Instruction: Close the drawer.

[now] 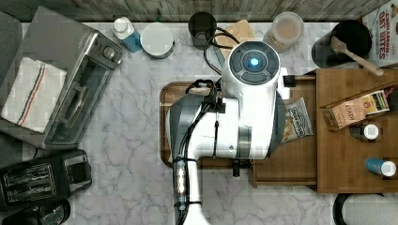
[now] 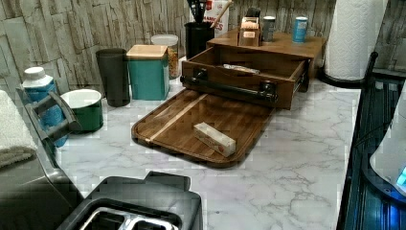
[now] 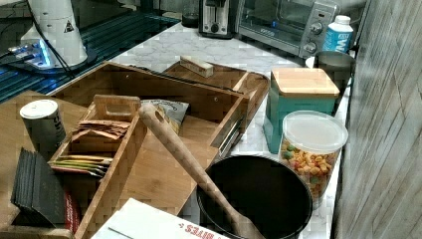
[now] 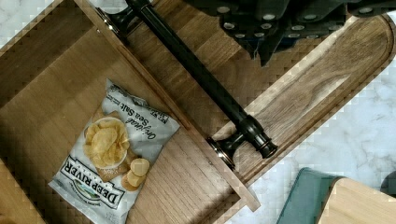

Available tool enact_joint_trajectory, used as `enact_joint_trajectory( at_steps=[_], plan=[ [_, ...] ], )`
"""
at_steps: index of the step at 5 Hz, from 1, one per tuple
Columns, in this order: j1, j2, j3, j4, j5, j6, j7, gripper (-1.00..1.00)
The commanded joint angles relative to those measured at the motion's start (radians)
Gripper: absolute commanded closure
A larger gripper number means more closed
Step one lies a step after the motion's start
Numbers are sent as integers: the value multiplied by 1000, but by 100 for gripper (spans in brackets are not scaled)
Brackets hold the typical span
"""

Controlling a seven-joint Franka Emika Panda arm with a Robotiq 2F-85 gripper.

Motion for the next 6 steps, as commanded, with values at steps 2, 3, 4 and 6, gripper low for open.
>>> enact_joint_trajectory(
  at_steps=[2, 3, 4, 6],
  plan=[
    [0, -31, 12, -95, 45, 75, -151, 100],
    [12, -46, 31, -173, 60, 172, -335, 100],
    [34, -20, 51, -203, 53, 239, -432, 100],
    [64, 20, 58, -280, -41, 372, -520, 100]
  ],
)
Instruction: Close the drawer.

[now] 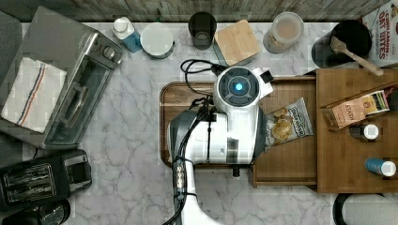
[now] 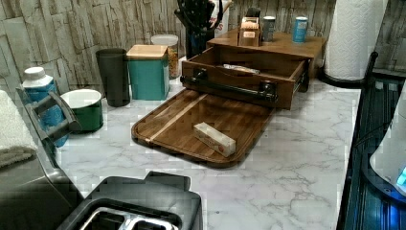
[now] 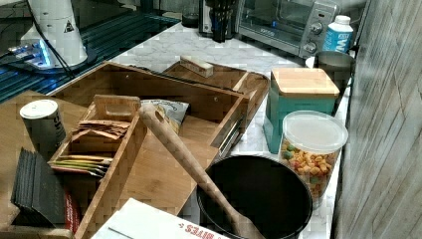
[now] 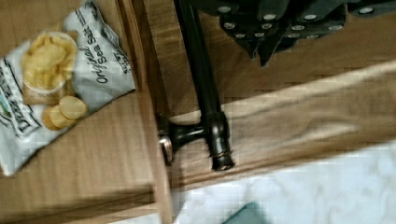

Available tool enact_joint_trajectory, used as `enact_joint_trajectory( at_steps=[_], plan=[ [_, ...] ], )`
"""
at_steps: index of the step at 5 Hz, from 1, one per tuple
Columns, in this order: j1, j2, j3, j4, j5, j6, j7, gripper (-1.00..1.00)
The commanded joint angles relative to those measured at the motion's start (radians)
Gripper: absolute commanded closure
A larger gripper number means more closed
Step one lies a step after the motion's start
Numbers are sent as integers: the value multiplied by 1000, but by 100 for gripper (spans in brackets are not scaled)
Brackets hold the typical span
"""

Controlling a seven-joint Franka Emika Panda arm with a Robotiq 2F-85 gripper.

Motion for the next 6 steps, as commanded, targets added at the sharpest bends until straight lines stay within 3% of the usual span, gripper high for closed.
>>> enact_joint_trajectory(
  at_steps=[1, 4, 6],
  plan=[
    [54, 60, 32, -69, -91, 142, -63, 100],
    [66, 133, 22, -130, -184, 192, 87, 100],
    [24, 120, 14, -160, -179, 241, -13, 100]
  ],
)
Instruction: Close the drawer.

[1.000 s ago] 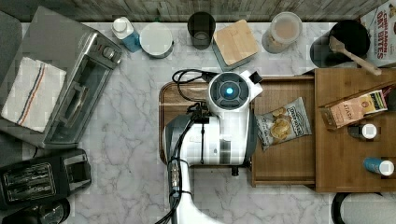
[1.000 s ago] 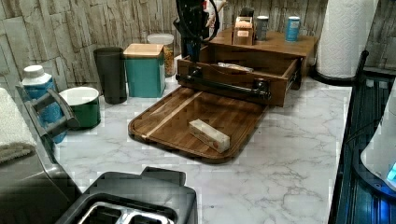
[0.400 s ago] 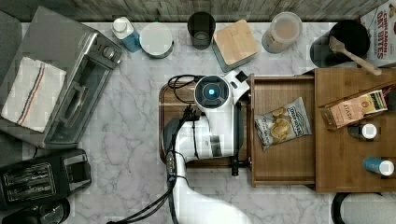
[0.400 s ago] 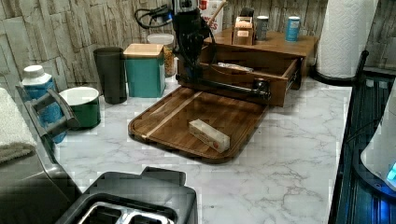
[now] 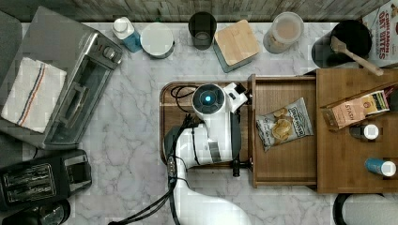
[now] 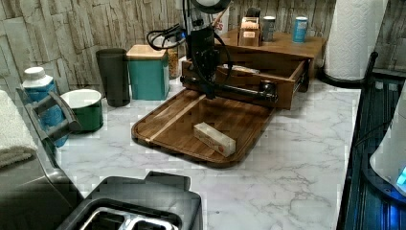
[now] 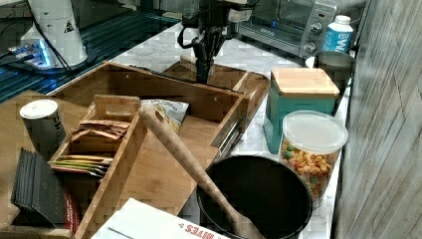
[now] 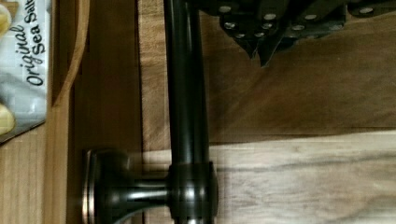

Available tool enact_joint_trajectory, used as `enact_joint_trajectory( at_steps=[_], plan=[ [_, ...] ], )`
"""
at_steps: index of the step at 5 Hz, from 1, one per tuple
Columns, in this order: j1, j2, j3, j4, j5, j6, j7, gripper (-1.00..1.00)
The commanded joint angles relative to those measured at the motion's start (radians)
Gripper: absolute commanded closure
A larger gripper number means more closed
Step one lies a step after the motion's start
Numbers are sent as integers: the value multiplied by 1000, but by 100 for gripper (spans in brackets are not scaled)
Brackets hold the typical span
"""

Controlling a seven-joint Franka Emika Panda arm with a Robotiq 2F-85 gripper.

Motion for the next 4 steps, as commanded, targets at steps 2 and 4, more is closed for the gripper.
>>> enact_joint_trajectory(
  at_steps=[2, 4],
  plan=[
    [-75, -23, -37, 3, -3, 49, -260, 100],
    [-158, -40, -84, -9, 11, 130, -429, 100]
  ],
)
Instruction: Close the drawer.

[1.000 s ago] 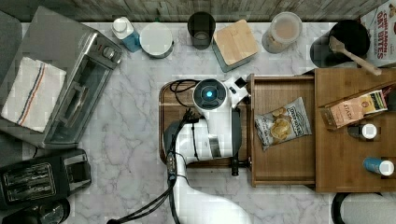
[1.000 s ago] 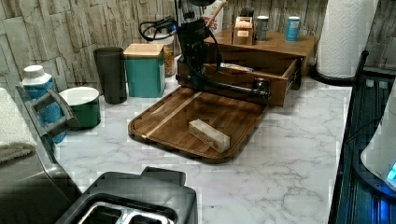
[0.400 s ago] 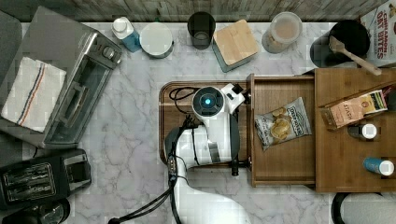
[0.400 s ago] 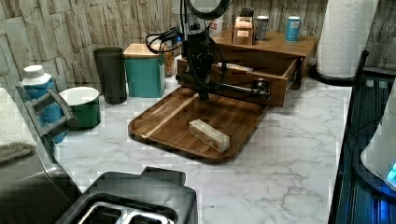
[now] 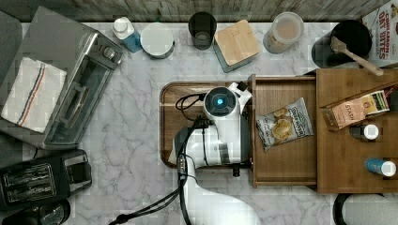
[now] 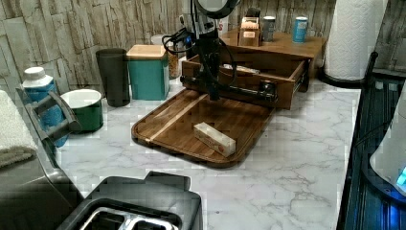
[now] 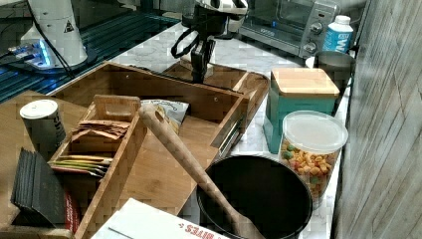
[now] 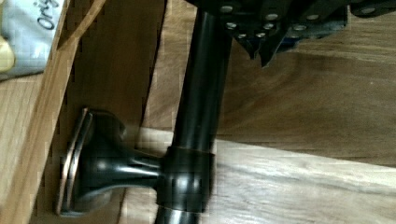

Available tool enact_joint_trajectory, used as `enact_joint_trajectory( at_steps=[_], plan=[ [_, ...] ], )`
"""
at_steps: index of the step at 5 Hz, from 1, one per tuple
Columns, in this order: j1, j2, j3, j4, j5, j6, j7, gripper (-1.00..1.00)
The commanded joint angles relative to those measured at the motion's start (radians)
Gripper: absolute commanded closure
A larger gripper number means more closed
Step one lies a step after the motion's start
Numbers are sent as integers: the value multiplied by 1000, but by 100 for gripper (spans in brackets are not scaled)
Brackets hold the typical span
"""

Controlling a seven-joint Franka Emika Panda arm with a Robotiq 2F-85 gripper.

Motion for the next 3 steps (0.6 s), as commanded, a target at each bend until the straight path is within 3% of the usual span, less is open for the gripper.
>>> enact_joint_trajectory(
  at_steps=[1, 2, 3],
  plan=[
    [-182, -19, -99, 75, 95, 53, -205, 100],
    [-230, -22, -138, 92, 84, 67, -225, 100],
    [-310, 15, -172, 186, 161, -2, -356, 100]
  ],
)
